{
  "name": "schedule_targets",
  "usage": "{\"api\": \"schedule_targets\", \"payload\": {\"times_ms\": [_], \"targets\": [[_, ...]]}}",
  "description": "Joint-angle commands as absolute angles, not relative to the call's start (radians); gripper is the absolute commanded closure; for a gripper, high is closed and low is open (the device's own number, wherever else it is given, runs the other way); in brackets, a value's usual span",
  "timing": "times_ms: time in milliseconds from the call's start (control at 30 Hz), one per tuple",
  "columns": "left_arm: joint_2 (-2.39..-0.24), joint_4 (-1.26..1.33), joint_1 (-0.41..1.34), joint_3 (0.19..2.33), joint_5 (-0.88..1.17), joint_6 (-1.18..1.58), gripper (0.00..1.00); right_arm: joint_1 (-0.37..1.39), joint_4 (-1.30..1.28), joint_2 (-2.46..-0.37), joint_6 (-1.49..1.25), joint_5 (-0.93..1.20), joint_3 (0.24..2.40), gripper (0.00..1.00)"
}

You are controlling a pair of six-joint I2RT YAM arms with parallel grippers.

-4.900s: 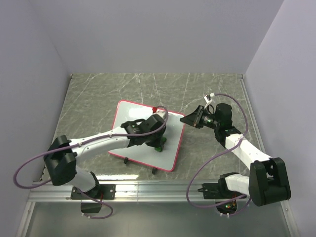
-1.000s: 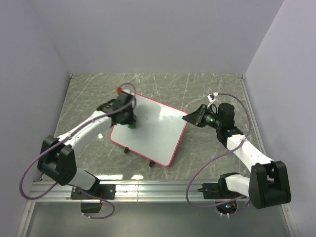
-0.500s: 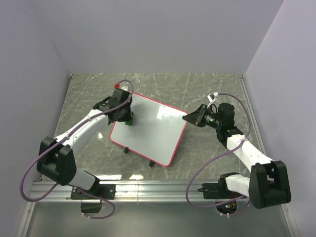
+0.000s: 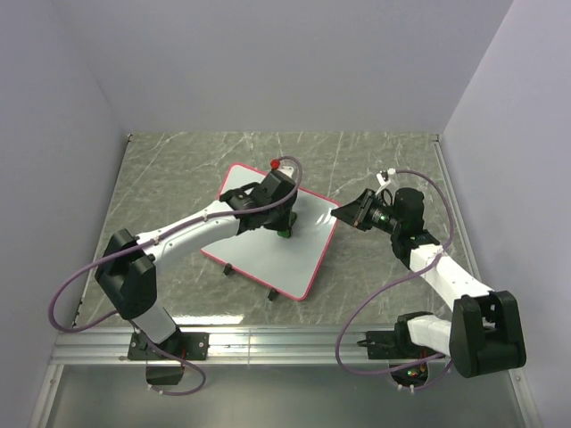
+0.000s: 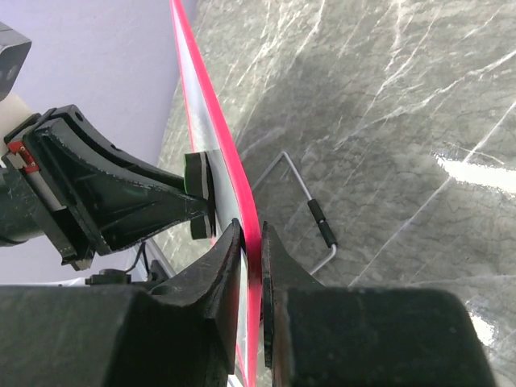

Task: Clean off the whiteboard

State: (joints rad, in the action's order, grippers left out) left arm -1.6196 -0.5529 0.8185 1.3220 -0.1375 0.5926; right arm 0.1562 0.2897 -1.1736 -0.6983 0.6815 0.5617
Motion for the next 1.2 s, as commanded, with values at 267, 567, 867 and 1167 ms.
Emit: {"api": "schedule_targets", "payload": {"times_ms": [267, 567, 867, 1167], "targets": [[-1.441, -0.471, 0.614, 1.08, -0.219, 0.583, 1.0, 0.163, 0.209, -1.14, -0.64, 0.637, 0.531, 1.0], [-1.324, -0.428, 0.384, 0.922, -0.247, 0.571, 1.0, 0.161, 0.21, -1.14, -0.638, 0.644, 0.525, 1.0], [-1.414, -0.405, 0.544, 1.055, -0.167, 0.586, 1.0, 0.161, 0.21, -1.15, -0.63, 0.652, 0.531, 1.0], [-1.545, -0.374, 0.721, 1.164, -0.153, 0.683, 1.0, 0.163, 0.207, -1.157, -0.618, 0.655, 0.534, 1.0]]}}
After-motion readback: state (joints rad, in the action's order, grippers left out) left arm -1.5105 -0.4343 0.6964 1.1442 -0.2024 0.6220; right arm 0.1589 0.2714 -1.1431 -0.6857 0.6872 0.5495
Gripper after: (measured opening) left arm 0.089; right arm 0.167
